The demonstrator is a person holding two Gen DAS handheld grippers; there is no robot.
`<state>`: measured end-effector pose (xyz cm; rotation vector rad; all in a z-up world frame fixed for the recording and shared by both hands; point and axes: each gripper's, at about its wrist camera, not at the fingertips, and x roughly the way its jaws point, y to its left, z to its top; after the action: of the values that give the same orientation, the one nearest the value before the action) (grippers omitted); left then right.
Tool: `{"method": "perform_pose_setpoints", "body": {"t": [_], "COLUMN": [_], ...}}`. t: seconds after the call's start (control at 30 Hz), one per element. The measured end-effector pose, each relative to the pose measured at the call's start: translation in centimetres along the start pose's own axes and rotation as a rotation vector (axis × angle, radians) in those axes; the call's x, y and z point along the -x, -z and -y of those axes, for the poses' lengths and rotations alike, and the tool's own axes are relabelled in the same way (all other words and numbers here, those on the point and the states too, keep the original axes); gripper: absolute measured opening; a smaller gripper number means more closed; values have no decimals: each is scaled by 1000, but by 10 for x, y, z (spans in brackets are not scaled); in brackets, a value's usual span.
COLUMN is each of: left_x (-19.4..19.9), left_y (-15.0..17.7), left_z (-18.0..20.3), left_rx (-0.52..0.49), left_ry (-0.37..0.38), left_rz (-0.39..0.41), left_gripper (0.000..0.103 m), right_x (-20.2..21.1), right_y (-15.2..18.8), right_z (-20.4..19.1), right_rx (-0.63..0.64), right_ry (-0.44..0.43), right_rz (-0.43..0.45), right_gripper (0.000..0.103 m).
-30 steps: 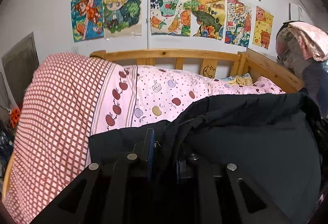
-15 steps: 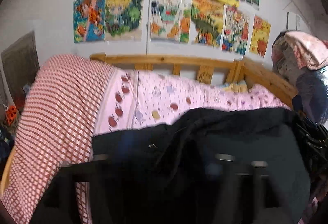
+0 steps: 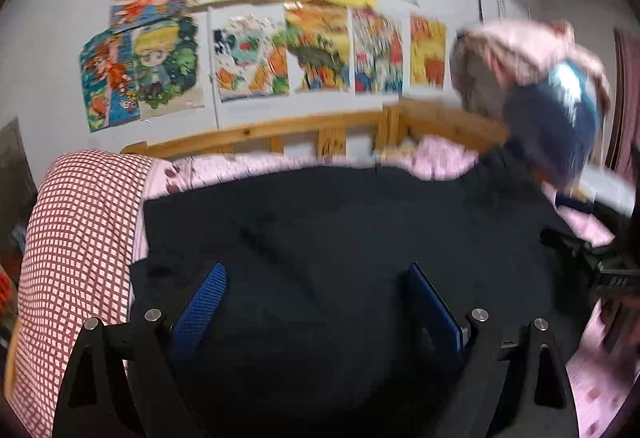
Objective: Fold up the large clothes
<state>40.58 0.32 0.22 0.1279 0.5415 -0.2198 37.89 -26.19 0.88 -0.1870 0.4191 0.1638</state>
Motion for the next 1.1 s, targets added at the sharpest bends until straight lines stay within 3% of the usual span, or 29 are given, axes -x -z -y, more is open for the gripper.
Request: {"method": "perform_pose_setpoints", "body": {"t": [0.17, 0.5, 0.7, 0.83, 1.1], "left_x": [-21, -63, -84, -99, -109], "left_y": [-1, -5, 5, 14, 28], "left_z": [-1, -46, -76, -85, -88], "left_rx": [8, 227, 356, 398, 427], "left_ry": [-46, -97, -73, -37, -14], "left_rz": [-47, -136, -178, -205, -190], "left_gripper": [100, 103, 103, 103, 103], "right_x": [-34, -112, -149, -174, -199], "right_y": [-2, -27, -31, -25, -8], "right_z": [-10, -10, 1, 2, -2], "right_rx": [38, 35, -46, -95, -112], "right_ry": [-15, -1, -15, -69, -89], "right_rz": [-44, -168, -234, -304, -319], "right_gripper": [91, 94, 102, 102, 102]}}
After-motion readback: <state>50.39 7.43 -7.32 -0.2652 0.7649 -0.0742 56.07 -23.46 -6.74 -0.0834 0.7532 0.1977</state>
